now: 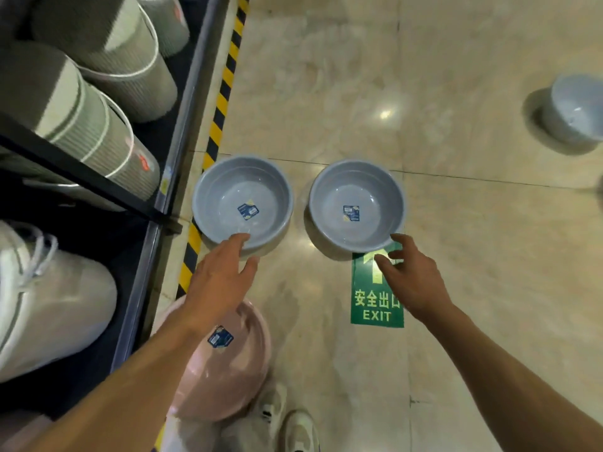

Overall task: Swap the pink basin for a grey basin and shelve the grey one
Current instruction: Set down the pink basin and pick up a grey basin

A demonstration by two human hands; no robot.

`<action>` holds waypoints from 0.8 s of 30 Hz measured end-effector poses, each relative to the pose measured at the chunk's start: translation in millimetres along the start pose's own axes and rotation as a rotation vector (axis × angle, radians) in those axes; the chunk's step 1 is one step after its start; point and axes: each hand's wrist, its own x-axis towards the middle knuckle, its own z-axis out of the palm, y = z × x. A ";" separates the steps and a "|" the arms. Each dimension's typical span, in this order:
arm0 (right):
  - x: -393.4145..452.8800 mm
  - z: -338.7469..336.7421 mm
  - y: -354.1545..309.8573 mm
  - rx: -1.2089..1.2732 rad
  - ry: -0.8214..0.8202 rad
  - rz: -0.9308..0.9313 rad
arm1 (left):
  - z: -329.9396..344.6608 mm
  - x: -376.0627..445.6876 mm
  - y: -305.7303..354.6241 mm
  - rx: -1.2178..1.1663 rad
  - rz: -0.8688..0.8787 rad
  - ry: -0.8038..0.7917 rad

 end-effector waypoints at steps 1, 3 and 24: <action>2.9 -3.6 -5.9 -0.012 0.000 -0.015 | -6.5 2.7 2.3 0.007 0.001 0.010; 10.8 -6.7 -19.3 -0.028 -0.013 -0.036 | -18.8 10.4 2.9 -0.004 -0.016 0.029; 198.9 106.1 -161.5 -0.138 -0.260 -0.124 | -20.7 143.1 -149.9 -0.167 -0.523 -0.003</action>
